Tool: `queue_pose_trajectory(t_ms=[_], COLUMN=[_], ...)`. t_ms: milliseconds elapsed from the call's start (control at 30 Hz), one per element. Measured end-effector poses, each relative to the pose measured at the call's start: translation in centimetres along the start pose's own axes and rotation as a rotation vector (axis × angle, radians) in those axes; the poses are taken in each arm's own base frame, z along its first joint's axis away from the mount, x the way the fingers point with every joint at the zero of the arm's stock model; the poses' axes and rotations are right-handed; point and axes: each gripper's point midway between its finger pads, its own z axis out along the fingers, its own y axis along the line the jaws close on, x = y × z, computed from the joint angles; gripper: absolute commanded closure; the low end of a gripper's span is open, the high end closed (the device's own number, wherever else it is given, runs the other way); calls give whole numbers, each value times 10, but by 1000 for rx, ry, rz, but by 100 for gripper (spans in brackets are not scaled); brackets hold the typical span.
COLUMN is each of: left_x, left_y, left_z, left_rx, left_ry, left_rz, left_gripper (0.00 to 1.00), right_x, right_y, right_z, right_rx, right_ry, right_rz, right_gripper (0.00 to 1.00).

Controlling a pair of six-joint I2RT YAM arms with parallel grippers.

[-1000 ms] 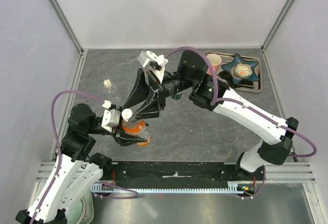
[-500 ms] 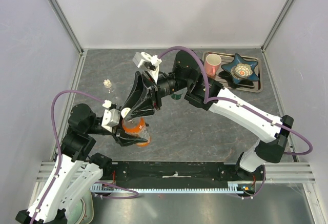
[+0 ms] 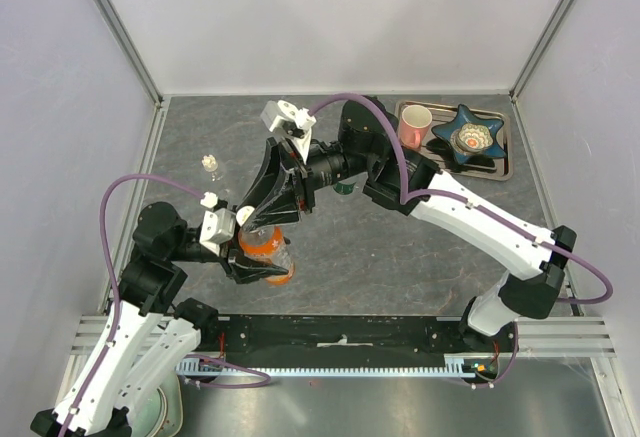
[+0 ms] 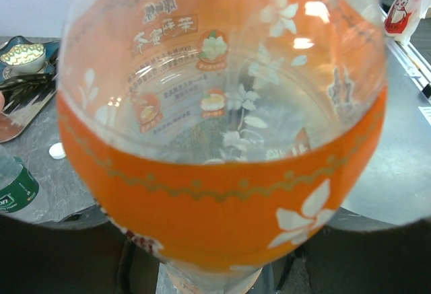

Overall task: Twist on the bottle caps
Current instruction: Screw the bottle cap onto the plastic bottle.

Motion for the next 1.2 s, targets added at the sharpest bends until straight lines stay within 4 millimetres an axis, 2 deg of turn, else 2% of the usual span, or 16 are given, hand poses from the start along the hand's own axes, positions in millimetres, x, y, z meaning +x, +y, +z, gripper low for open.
queue_pose_trajectory(t_ms=[600,1200], left_x=[-6,-5], left_y=[8,40], left_z=[-1,-7], left_rx=[-61,-269], left_ry=[-13,-7], left_rz=[-63,-99], left_gripper=[98,98], right_x=[-8,-8], right_y=[-9,-38], right_z=[-12,-21], right_rx=[140,298], right_ry=[-46,-68], right_rz=[-55,-87], right_gripper=[84,94])
